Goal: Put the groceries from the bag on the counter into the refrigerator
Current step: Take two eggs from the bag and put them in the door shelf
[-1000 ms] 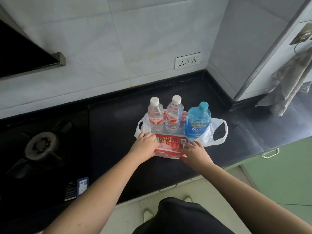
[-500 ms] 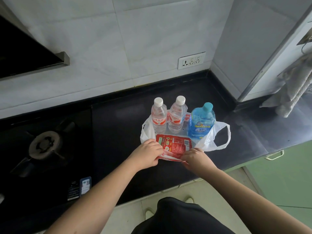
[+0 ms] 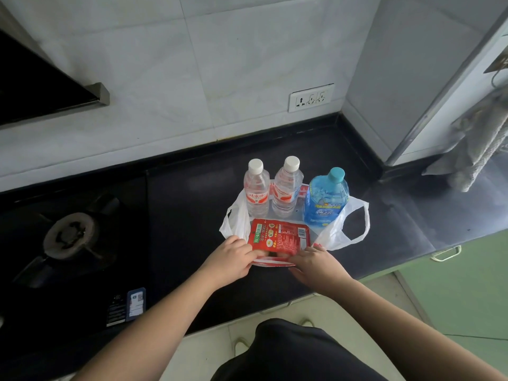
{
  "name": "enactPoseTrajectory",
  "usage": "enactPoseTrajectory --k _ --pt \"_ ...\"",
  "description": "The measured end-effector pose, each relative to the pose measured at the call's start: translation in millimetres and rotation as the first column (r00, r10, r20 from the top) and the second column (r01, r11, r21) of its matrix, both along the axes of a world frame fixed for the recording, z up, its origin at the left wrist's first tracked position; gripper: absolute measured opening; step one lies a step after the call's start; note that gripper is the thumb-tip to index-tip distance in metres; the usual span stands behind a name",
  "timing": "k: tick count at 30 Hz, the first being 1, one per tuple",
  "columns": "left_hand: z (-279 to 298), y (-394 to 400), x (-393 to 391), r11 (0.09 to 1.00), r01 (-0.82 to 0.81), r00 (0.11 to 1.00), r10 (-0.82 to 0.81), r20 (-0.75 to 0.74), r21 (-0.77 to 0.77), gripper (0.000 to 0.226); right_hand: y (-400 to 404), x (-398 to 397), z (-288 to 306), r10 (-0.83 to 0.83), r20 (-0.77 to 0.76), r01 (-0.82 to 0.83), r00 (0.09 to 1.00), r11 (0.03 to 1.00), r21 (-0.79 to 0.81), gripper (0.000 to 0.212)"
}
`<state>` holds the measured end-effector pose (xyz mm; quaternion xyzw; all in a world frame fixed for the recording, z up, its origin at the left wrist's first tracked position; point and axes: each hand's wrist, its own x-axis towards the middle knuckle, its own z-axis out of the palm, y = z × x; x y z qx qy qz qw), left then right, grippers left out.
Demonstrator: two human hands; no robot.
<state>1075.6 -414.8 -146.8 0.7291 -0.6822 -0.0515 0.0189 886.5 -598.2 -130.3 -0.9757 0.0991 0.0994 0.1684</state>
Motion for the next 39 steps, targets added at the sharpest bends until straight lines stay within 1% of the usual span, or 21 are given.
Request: enactPoseTrajectory --k 2,3,9,15,18,22,27,29,32,36,39 --pt "-0.7 1.1 0.2 1.0 0.017 1.0 -0.017 0.003 -0.01 0.018 1.5 -1.1 -0.6 0.001 -0.026 -0.001 1.0 1.0 0.005 0.042" --pt "-1.3 1.9 0.6 1.0 0.016 1.0 -0.016 -0.001 -0.018 0.018 2.2 -1.4 0.1 -0.002 -0.039 0.003 0.999 1.0 0.011 0.043" --pt "-10.4 6.2 -2.4 0.998 -0.023 0.999 0.021 -0.046 -0.054 0.033 5.5 -5.7 -1.0 -0.019 -0.064 0.022 0.998 0.999 0.044 0.043" --pt "-13.4 6.0 -8.2 0.983 -0.123 0.988 0.109 -0.11 -0.133 0.033 8.1 -7.6 -1.6 -0.114 -0.08 0.119 0.99 0.991 0.06 0.043" --pt "-15.5 6.8 -10.9 0.967 -0.197 0.976 0.178 -0.123 -0.164 0.032 10.1 -6.8 -4.8 -0.149 -0.092 0.146 0.984 0.988 -0.038 0.037" --pt "-22.7 10.1 -16.3 0.945 -0.268 0.961 0.247 -0.126 -0.186 0.035 19.3 -10.5 -7.4 -0.165 -0.044 0.158 0.985 0.979 -0.13 0.036" --pt "-24.1 9.1 -20.5 0.912 -0.358 0.932 0.337 -0.132 -0.201 0.038 29.7 -14.0 -7.2 -0.187 -0.009 0.183 0.982 0.969 -0.165 0.035" --pt "-23.0 8.3 -20.7 0.906 -0.366 0.93 0.346 -0.126 -0.211 0.039 32.4 -15.4 -5.5 -0.203 0.019 0.203 0.979 0.963 -0.18 0.036" --pt "-19.1 9.9 -21.5 0.901 -0.37 0.928 0.348 -0.131 -0.229 0.041 34.8 -18.8 -6.5 -0.228 0.043 0.232 0.973 0.948 -0.219 0.043" --pt "-17.6 12.3 -23.4 0.895 -0.378 0.925 0.356 -0.132 -0.235 0.043 36.9 -22.9 -8.1 -0.269 0.069 0.278 0.961 0.934 -0.225 0.058" --pt "-18.3 10.9 -24.2 0.898 -0.373 0.927 0.351 -0.13 -0.234 0.043 38.7 -22.7 -10.9 -0.288 0.076 0.297 0.955 0.928 -0.223 0.058"
